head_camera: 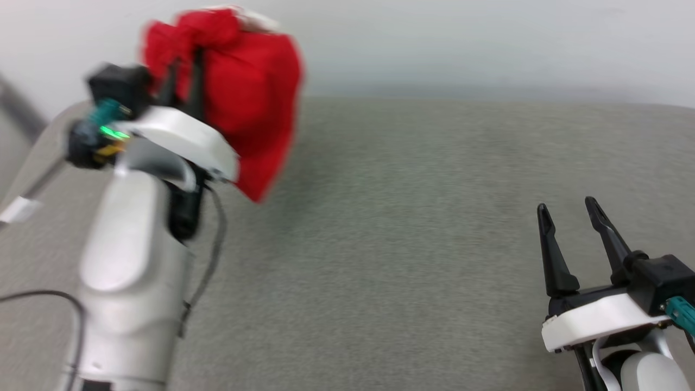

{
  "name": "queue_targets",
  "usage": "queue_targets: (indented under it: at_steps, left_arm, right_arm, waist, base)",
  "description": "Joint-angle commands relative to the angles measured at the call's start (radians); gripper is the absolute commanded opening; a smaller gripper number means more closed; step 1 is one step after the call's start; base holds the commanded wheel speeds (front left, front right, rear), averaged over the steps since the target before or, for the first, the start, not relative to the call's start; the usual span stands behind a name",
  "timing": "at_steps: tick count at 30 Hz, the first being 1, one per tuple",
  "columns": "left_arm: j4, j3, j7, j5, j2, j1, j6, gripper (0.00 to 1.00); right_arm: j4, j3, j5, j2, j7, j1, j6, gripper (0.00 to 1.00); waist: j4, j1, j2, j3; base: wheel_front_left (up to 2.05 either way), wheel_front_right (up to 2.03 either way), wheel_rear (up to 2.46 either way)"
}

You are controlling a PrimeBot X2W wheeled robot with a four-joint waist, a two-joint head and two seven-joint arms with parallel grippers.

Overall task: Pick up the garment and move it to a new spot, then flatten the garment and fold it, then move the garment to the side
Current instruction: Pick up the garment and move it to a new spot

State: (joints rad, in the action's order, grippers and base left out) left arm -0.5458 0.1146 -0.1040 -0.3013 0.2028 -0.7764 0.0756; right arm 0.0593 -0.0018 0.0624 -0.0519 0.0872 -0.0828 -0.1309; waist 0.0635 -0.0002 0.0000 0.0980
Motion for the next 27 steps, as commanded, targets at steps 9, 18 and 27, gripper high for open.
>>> queue_targets:
  at_steps: [9,18,27]
  left_arm:
    - [0.065,0.199,-0.014,-0.065,-0.138,0.228,0.043,0.00]
    - [0.002,0.421,0.049,-0.103,-0.150,0.413,0.047,0.22]
    - [0.050,0.496,-0.101,-0.173,-0.152,0.436,-0.032,1.00]
  right_arm:
    - [0.011,-0.014,0.024,0.002,-0.013,0.051,0.000,1.00]
    - [0.012,-0.023,0.045,0.003,-0.005,0.064,0.000,1.00]
    - [-0.015,-0.035,0.048,0.002,0.001,0.057,0.000,1.00]
  waist:
    - [-0.220,0.0002,0.0000,-0.033]
    - [-0.246,0.0002,0.0000,0.013]
    - [-0.183,0.0002,0.0000,-0.004]
  base:
    - [0.00,0.00,0.00]
    - [0.00,0.00,0.00]
    - [0.00,0.00,0.00]
